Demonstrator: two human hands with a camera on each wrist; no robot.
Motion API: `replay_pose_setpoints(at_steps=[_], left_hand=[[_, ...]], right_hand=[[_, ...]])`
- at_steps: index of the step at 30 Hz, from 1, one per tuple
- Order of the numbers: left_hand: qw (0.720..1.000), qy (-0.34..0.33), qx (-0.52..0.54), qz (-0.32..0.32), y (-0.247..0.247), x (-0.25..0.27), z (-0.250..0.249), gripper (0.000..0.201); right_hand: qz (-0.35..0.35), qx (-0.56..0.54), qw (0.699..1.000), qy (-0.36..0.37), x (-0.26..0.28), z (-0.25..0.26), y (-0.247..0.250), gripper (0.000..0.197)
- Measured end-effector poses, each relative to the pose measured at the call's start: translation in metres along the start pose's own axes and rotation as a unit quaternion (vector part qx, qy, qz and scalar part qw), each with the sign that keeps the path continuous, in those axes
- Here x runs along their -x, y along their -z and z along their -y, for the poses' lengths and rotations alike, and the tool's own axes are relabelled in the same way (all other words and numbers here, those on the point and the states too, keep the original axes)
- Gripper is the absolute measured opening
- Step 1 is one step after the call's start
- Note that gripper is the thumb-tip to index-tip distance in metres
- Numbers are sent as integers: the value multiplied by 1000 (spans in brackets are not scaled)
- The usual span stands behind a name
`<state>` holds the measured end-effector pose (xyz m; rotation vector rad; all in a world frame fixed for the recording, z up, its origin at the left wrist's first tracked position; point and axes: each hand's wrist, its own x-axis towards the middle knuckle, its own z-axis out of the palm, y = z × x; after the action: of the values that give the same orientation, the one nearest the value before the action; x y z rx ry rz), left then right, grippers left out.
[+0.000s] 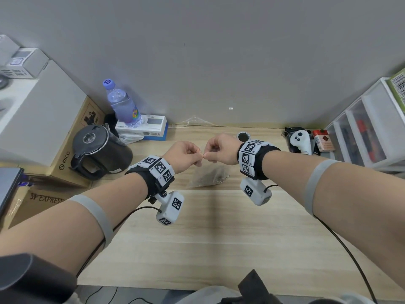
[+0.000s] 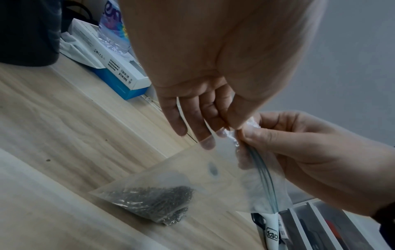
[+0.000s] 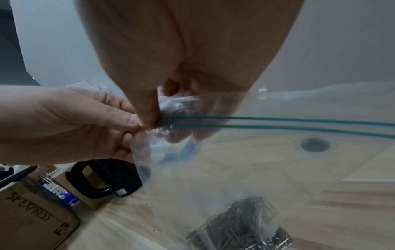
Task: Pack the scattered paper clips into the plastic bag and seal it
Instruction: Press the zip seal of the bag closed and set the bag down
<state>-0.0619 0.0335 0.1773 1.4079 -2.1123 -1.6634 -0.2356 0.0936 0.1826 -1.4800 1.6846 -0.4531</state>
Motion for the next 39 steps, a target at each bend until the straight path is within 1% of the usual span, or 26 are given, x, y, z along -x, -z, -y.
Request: replay_pose_setpoints(at_steps=[4,7,11,13,15,17,21,24,28,33,36,39], left_hand=[[1000,-7,-10,-13,2,1,4,13],[1000,-4,-3,-11,3,0,5,11],[1000,-4,6,-27,1,-2,5,6],[999,-23,-18,-15,2,-1,6,4],[997,-45,-54,0,2,0,6,7],[996,-53,-75,1,1,1,7,8],[994,-51,-96,-25,1,-1,11,8],[994,-44,-99,-29,0,-2,11,7],[992,-42,-104,-50,-3,-4,9,3],[986,-71,-152,-17,0,-5,6,8],[981,-81,-178,-14,-1,-7,5,7],[980,-79,-183,-16,-3,-8,7,5]], right_hand=[[6,37,999,-15,2,-3,3,11],[7,59,998,-5,3,-2,4,9],[3,70,998,5,2,2,0,7],[4,70,997,13,2,3,-2,9],[6,73,997,21,2,2,-2,11],[11,70,997,20,2,0,-2,10],[19,84,996,2,2,-11,4,7],[20,95,995,4,3,-14,6,5],[20,101,995,10,2,-12,3,6],[30,99,994,24,2,-12,2,6],[31,91,995,24,2,-15,2,5],[35,86,995,25,1,-15,3,3]])
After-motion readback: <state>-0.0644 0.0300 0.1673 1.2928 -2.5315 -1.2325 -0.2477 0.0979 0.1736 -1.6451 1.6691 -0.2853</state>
